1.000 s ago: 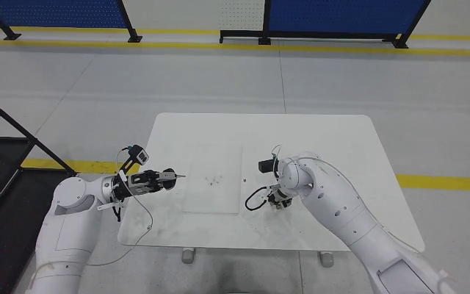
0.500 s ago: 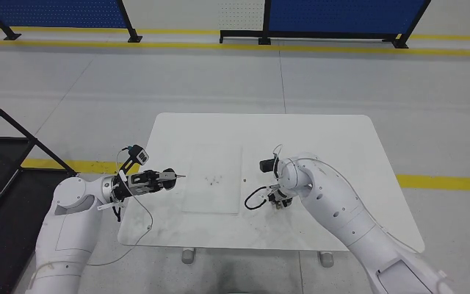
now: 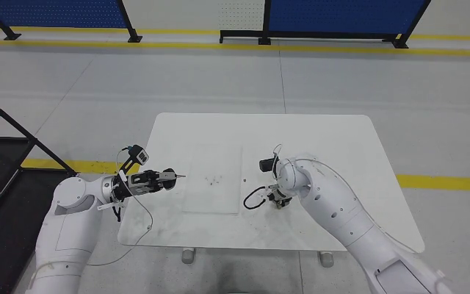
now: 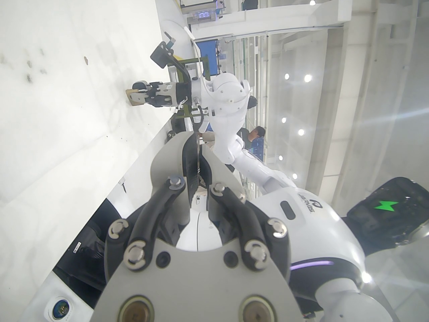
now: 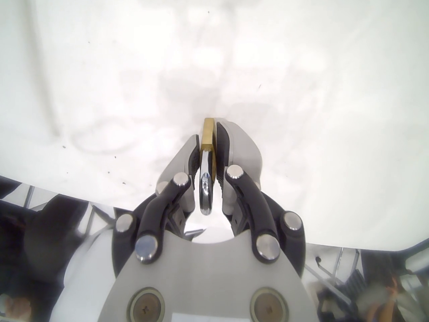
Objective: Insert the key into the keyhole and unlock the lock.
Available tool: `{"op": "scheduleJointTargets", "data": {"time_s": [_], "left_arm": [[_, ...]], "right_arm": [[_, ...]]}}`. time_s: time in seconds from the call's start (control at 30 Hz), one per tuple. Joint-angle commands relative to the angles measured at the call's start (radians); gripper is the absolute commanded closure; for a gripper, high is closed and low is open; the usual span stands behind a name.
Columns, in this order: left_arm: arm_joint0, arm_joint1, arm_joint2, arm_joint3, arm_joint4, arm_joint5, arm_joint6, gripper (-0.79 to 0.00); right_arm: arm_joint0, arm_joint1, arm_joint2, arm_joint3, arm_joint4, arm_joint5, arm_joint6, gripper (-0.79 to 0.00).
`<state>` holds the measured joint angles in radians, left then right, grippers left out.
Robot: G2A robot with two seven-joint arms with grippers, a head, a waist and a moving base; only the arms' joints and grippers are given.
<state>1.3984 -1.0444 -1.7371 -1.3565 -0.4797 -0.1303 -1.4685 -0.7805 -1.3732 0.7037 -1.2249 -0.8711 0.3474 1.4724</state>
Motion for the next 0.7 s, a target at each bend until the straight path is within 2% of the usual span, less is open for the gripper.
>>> {"op": "scheduleJointTargets", "data": {"time_s": [0.0,0.27,0.47,0.67], "left_arm": [[0.0,0.0,0.0,0.0,0.0,0.0,0.0,0.0],[0.0,0.0,0.0,0.0,0.0,0.0,0.0,0.0],[0.0,0.0,0.0,0.0,0.0,0.0,0.0,0.0],[0.0,0.0,0.0,0.0,0.0,0.0,0.0,0.0]], "right_arm": [[-0.005,0.003,0.019,-0.013,0.01,0.004,-0.004,0.0],[-0.094,0.048,0.217,-0.107,0.144,-0.045,-0.074,0.0],[-0.225,0.08,0.402,-0.144,0.365,-0.122,-0.161,0.0],[-0.316,0.086,0.499,-0.156,0.616,-0.228,-0.255,0.0]]}}
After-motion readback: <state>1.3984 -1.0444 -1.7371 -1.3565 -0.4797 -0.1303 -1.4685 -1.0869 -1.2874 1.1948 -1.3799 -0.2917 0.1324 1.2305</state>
